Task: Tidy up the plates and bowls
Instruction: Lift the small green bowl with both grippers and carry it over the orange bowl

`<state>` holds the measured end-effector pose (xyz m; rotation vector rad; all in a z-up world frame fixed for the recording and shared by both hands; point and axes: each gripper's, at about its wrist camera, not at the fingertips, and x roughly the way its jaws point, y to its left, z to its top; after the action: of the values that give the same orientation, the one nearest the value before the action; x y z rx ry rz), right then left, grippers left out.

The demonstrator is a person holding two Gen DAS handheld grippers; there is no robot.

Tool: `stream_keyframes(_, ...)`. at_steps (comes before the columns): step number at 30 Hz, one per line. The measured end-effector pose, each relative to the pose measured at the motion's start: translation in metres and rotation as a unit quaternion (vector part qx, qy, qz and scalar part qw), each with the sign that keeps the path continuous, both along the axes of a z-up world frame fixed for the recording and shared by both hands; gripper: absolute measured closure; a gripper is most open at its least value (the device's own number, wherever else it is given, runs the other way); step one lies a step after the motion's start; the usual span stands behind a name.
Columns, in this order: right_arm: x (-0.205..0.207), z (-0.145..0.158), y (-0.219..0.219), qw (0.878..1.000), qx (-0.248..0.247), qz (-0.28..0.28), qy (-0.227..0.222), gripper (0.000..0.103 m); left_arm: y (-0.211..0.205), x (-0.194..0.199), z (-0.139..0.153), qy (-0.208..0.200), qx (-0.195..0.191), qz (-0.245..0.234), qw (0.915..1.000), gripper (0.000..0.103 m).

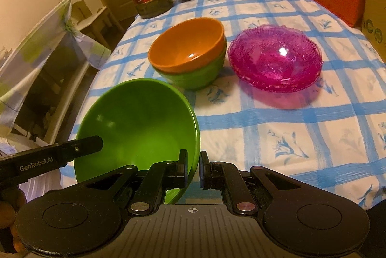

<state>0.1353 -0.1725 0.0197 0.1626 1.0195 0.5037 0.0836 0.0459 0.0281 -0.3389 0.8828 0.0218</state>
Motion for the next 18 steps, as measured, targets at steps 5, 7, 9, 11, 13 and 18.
stream_keyframes(5, 0.007, 0.008, -0.005, 1.0, 0.005, -0.007, -0.007, 0.094, -0.004, 0.008, 0.005, -0.005, 0.002, -0.005, 1.0, 0.091)
stream_keyframes(7, 0.01, 0.011, -0.006, 1.0, 0.006, -0.009, -0.01, 0.094, -0.006, 0.012, 0.008, -0.007, 0.003, -0.007, 0.9999, 0.091)
stream_keyframes(9, 0.014, 0.015, -0.007, 1.0, 0.007, -0.01, -0.013, 0.094, -0.007, 0.016, 0.011, -0.009, 0.004, -0.009, 0.9999, 0.091)
stream_keyframes(11, 0.018, 0.019, -0.008, 1.0, 0.008, -0.012, -0.016, 0.094, -0.008, 0.02, 0.014, -0.012, 0.004, -0.011, 0.9999, 0.091)
stream_keyframes(13, 0.024, 0.023, -0.01, 1.0, 0.01, -0.014, -0.017, 0.094, -0.008, 0.026, 0.018, -0.014, 0.003, -0.013, 0.9998, 0.091)
stream_keyframes(18, 0.039, 0.035, -0.011, 0.999, 0.011, -0.016, -0.028, 0.094, -0.009, 0.044, 0.029, -0.025, 0.006, -0.017, 0.9995, 0.091)
